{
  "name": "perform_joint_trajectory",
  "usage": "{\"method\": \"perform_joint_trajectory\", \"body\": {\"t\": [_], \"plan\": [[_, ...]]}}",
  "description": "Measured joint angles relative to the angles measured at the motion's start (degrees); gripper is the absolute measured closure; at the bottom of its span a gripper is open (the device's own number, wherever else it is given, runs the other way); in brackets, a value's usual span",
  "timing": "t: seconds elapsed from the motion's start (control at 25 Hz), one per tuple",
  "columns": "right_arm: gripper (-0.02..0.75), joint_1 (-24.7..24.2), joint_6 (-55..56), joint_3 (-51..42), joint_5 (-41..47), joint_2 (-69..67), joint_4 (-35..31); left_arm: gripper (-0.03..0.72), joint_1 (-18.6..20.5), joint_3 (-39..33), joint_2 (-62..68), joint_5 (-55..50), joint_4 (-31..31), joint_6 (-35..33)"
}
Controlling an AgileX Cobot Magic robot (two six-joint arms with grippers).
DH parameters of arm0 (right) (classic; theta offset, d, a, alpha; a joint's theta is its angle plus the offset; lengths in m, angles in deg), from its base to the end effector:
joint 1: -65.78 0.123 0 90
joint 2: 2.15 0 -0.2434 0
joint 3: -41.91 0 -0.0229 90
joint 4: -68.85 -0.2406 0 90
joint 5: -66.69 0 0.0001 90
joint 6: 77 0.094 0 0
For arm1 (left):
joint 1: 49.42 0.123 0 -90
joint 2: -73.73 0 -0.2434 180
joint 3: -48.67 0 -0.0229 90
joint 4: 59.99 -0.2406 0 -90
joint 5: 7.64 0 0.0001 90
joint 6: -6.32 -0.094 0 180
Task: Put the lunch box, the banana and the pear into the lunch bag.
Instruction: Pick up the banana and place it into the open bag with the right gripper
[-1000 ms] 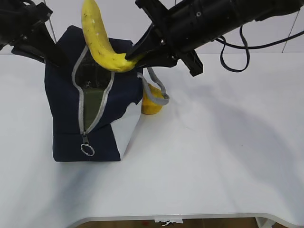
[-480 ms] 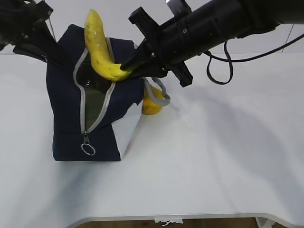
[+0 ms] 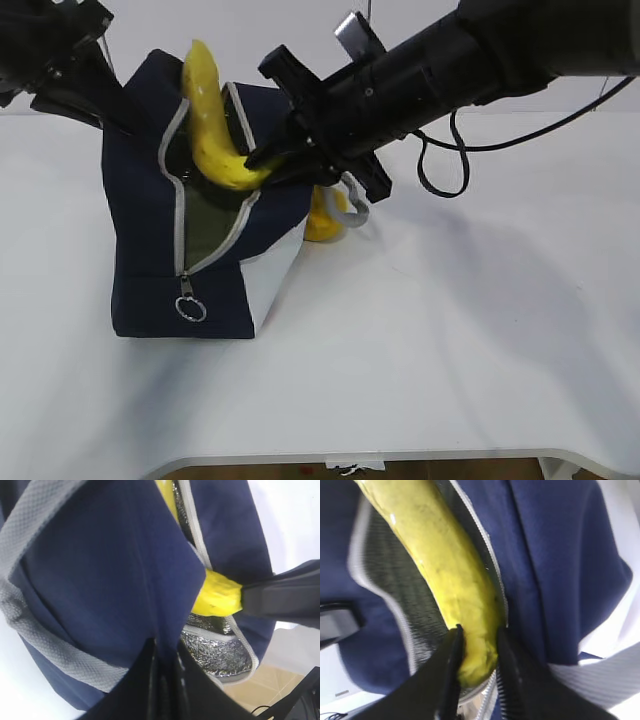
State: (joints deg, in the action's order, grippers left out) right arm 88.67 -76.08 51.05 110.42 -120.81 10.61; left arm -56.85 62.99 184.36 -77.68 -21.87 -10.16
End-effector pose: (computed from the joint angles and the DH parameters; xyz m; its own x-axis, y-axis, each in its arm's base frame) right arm 0.3504 0.2080 0.2228 -0.9552 0.2727 -0.1146 0.0723 0.5911 0.8033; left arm 0.3416 -0.0996 0.2745 -0.9328 0.1429 -0.3310 0.3119 0.7804 -0.5419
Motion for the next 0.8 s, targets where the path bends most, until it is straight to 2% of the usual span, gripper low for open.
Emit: {"method": "perform_joint_trajectory", "body": {"t": [0.12, 0.28, 0.36, 0.68, 0.8], "plan": [[0.470, 0.03, -0.92, -0.07, 0.08, -0.40, -0.20, 0.680, 0.00, 0.00, 0.00, 0.00, 0.33, 0.00], [0.291, 0.13, -2.95, 0.03, 0.81, -0.40, -0.45, 0.680, 0.00, 0.00, 0.00, 0.00, 0.53, 0.00], [0.241, 0.26, -4.35, 0.03, 1.64, -0.40, -0.45, 0.680, 0.00, 0.00, 0.00, 0.00, 0.53, 0.00], [0.216, -0.08, -11.64, 2.12, 7.37, -0.40, -0.21, 0.680, 0.00, 0.00, 0.00, 0.00, -0.19, 0.00], [0.216, -0.46, -11.97, 5.48, 10.04, -0.40, 3.55, 0.680, 0.00, 0.00, 0.00, 0.00, -0.45, 0.00]]}}
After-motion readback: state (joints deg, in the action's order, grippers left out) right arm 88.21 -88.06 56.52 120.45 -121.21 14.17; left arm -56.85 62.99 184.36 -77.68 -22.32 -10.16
